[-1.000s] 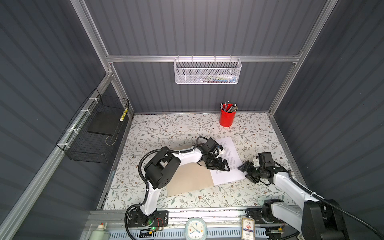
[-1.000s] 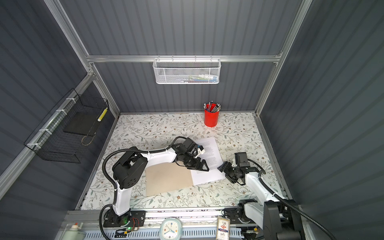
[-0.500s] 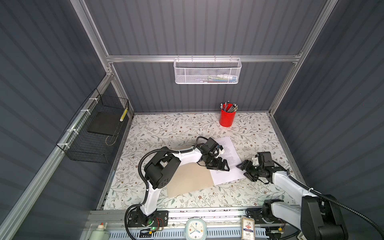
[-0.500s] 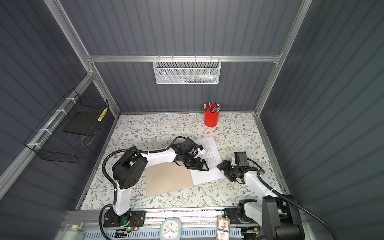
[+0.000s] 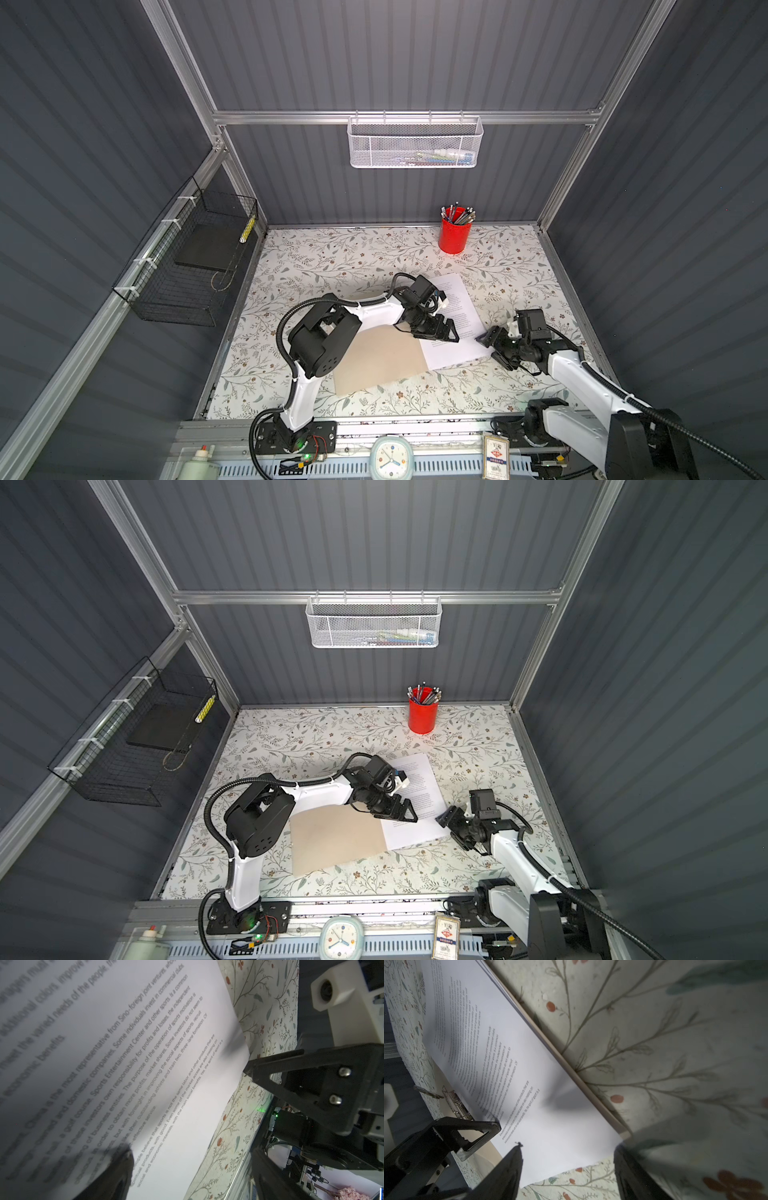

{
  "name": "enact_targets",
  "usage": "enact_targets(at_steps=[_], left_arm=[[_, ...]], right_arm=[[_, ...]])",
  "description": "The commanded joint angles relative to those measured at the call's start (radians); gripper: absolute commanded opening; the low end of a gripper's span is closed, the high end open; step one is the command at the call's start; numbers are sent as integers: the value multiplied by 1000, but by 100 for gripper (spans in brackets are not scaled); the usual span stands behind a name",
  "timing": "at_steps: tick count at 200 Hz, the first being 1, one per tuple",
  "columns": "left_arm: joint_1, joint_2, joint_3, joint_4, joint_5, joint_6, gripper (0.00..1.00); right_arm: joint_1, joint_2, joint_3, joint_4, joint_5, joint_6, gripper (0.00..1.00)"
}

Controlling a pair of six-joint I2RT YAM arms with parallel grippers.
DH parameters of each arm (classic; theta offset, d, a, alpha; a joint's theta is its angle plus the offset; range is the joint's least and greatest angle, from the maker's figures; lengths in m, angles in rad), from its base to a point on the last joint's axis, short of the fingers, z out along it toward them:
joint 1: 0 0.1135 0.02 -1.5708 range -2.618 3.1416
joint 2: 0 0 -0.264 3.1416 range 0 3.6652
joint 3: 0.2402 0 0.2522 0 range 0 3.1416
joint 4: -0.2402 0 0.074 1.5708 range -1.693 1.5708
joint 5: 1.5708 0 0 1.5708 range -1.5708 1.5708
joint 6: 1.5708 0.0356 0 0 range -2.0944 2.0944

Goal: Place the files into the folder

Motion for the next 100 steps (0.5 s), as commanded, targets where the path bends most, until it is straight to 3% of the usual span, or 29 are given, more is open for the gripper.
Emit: enact_targets(at_steps=[1,63,81,100], left_arm=[[-4,46,-51,-86,-72,9,90],[-3,45,-58,-81,-69,6,90],[-3,39,-64,-80,-72,7,90],[-4,41,-62,-83,-70,9,90]], right_arm=[[5,30,-6,-3,-5,-1,71],[7,28,33,-24,5,-34,70],[6,63,60,-37,16,-71,64],[12,121,101,-60,62,-122,52]])
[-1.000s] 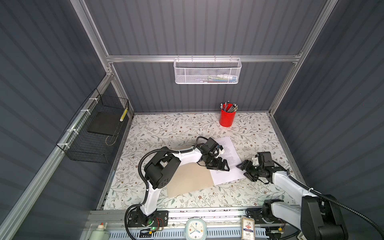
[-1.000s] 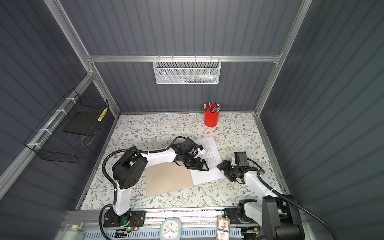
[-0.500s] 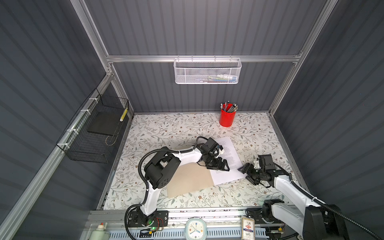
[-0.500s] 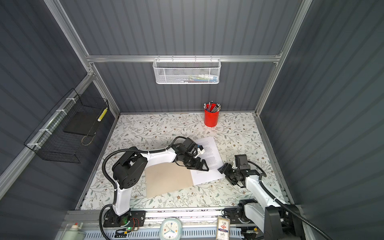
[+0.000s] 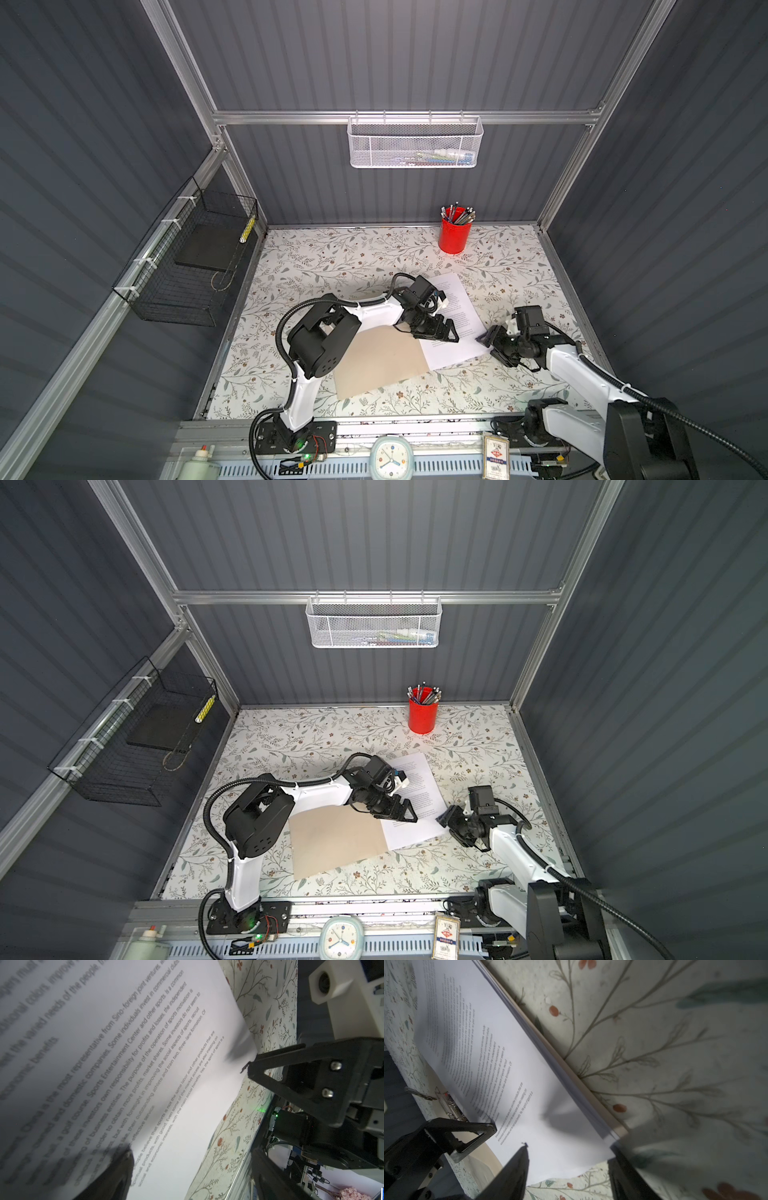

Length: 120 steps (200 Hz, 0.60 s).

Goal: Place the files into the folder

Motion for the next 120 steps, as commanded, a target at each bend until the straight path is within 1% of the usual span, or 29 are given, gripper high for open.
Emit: enact_targets(at_steps=[1,15,29,50,62,84,94,120], left_arm=[[-4,47,-51,-99,-70,9,90],[-4,46,-50,-99,-71,10,90],[-3,41,-52,-97,-75,11,90],[-3,36,-56,-100,-76,11,90],[-4,33,-58,-102,-79,13,90],[-3,27,-62,-106,-83,16,90],[-4,25,-62,-108,-86,15,90],[-4,16,-58,-111,-85,15,90]], right_arm=[[11,56,59,-42,61,-74,51],[20,86,90,-47,90,-107,42],[35,117,118,-47,98,-137,36],[62,161,139,-33,75,-156,23],[80,175,143,-3,51,-157,16],[120,188,169,9,42,-165,4],[136,186,182,2,46,-169,0],[165,159,219,-42,54,-194,0]])
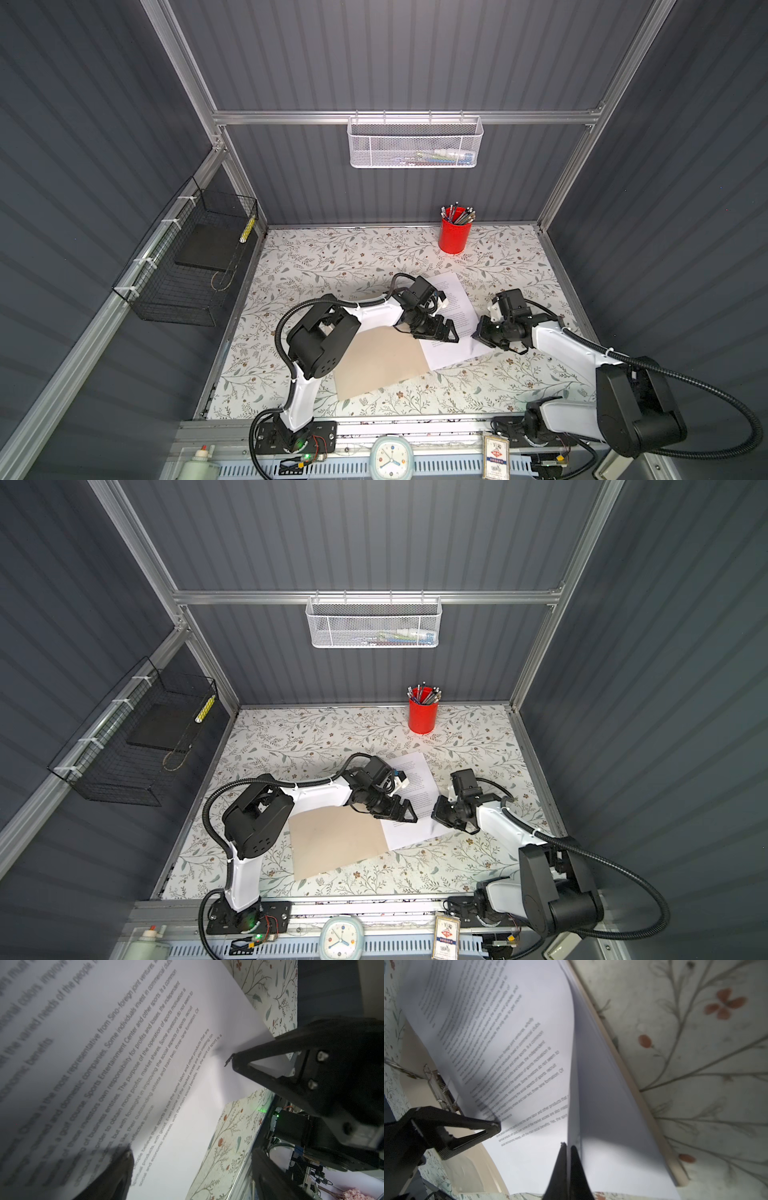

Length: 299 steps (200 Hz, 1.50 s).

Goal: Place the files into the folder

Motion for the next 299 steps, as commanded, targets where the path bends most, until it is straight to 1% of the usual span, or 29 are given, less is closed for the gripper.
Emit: enact_targets(at_steps=[1,24,55,68,70,74,90,96,108,129,139,147,171,178,197,212,215,221,260,281,299], left_arm=[[-3,24,-47,-121,-75,15,90],[-2,5,-34,-132,-76,23,90],[3,-1,-16,-139,-66,25,91],[7,-3,-10,-141,-58,28,91],[7,-3,-9,-141,-57,30,91],[7,-2,-10,-141,-56,31,92],[9,-2,-7,-145,-55,31,92],[11,-1,-7,-147,-54,30,92],[13,-4,-7,-146,-46,35,92],[18,-23,-5,-135,-17,53,96],[17,-28,5,-145,-20,63,97],[19,-26,14,-154,-22,68,97],[26,-6,21,-170,-35,67,97],[28,-1,17,-174,-39,67,96],[30,1,3,-169,-41,67,96],[31,3,-4,-167,-46,64,96],[30,2,-7,-166,-45,63,96],[33,2,-10,-161,-45,61,96],[35,2,-21,-151,-45,56,95],[35,0,-28,-146,-45,55,95],[39,-2,-36,-137,-44,51,95]], right_arm=[[25,-28,45,-35,2,-39,0],[41,-71,77,-105,32,-71,0],[44,-103,97,-131,-9,-104,0],[45,-105,94,-113,-14,-102,0],[45,-104,95,-110,-43,-102,0],[45,-101,93,-109,-54,-99,0],[43,-80,87,-113,-35,-81,2],[42,-76,82,-107,-35,-77,0],[40,-82,65,-86,-35,-62,0],[40,-88,61,-81,-35,-35,0],[39,-89,65,-84,-47,-32,16],[40,-94,67,-83,-62,-32,24],[33,-102,74,-101,-73,-12,38],[28,-99,77,-107,-85,-7,40],[26,-85,84,-132,-81,0,40],[26,-84,95,-181,-36,3,40],[26,-87,96,-188,2,4,40],[26,-95,96,-197,20,7,40],[26,-140,85,-232,54,33,39],[26,-152,54,-231,37,54,38],[26,-170,28,-231,54,68,38]])
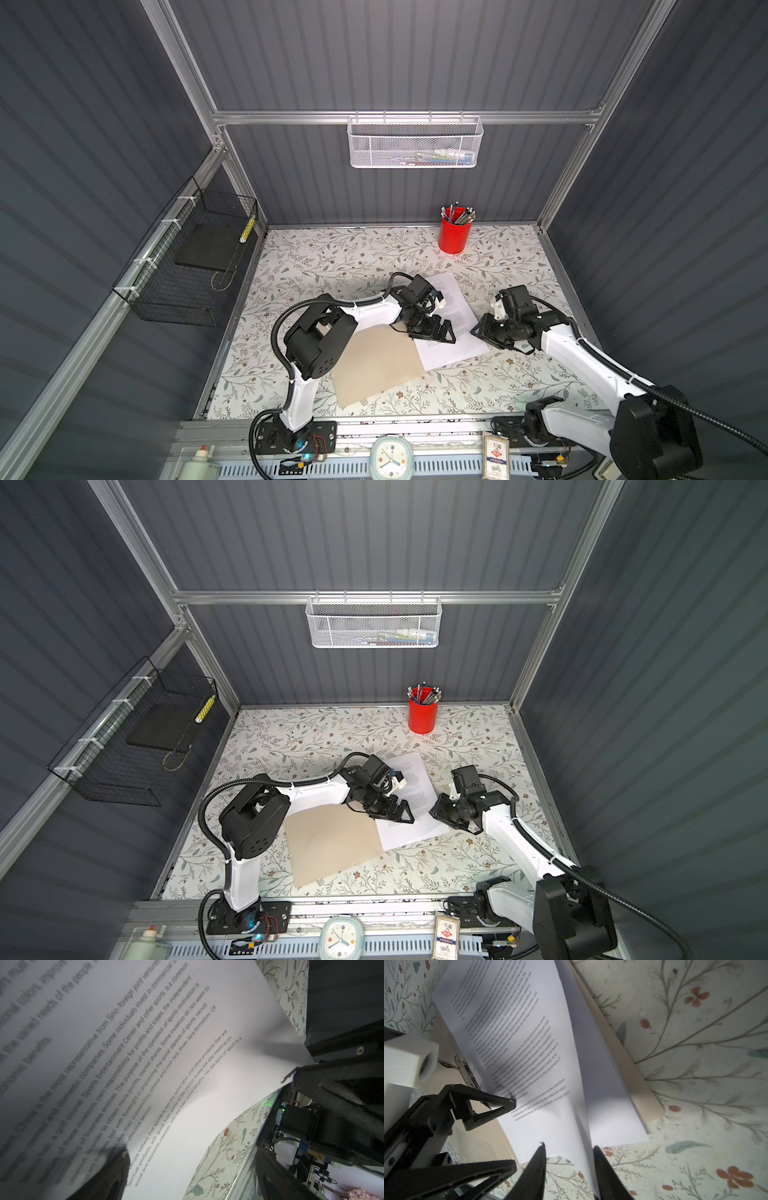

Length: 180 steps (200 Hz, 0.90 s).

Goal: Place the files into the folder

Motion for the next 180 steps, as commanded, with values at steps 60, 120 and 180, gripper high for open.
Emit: enact_targets(at_steps=[60,120,180], left_arm=[[17,13,-65,-38,-27,0,94],[20,9,-79,-26,-22,-4,94],[26,6,-84,-26,-20,-5,94]], right_arm=[[-3,-25,-45,-75,130,36,37],[-3,14,-48,3,86,31,32],[12,17,-9,34,44,5,0]])
